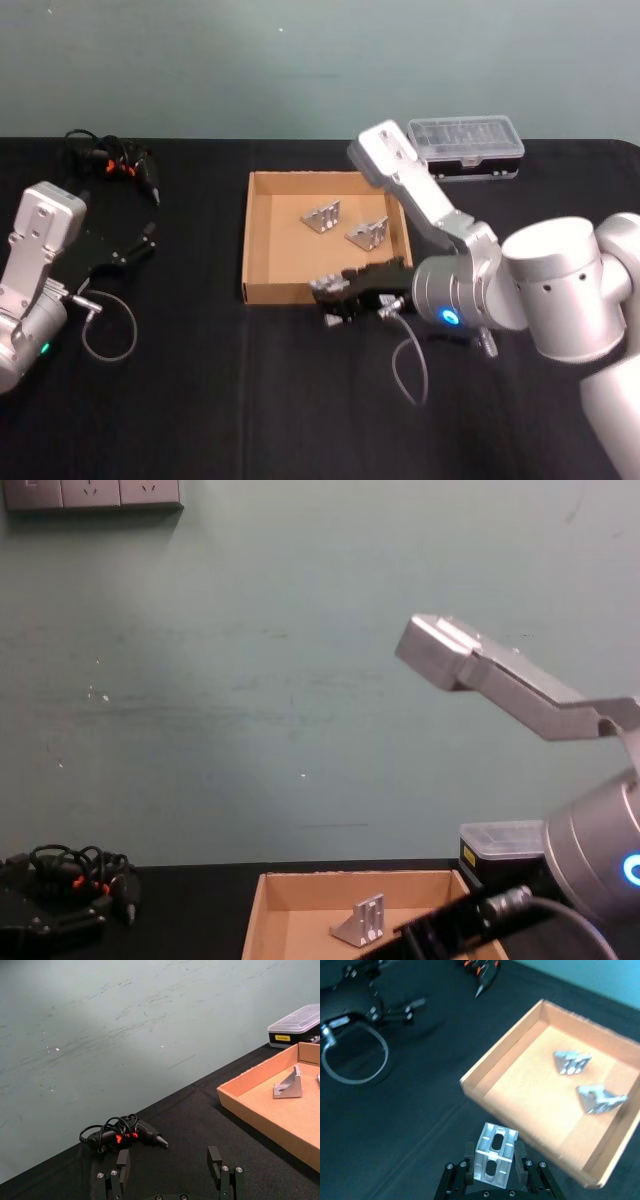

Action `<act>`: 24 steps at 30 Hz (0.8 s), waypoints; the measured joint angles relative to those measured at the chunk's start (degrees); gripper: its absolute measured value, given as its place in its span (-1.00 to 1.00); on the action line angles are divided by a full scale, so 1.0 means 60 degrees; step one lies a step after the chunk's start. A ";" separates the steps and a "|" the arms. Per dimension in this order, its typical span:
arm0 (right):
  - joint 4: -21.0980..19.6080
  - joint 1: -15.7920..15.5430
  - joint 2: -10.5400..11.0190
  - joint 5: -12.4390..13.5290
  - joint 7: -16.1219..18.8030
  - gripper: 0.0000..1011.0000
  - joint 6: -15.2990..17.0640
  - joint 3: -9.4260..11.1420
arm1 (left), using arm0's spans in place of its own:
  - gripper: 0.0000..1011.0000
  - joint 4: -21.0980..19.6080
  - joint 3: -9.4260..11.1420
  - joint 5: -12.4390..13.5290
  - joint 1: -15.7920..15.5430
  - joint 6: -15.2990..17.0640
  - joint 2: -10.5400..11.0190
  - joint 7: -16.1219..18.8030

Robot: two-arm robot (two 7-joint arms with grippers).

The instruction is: Use one hand to pick up the angle iron from the table and place it into the box.

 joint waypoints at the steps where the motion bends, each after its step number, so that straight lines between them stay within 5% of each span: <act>1: 0.0129 0.0126 -0.0058 -0.0051 0.0000 -0.06 -0.0074 0.0037 | 1.00 0.0000 0.0000 0.0000 0.0000 0.0000 0.0000 0.0000; 24: 0.3058 0.1784 -0.1078 -0.0506 0.0020 -0.06 -0.1403 -0.0105 | 1.00 0.0000 0.0000 0.0000 0.0000 0.0000 0.0000 0.0000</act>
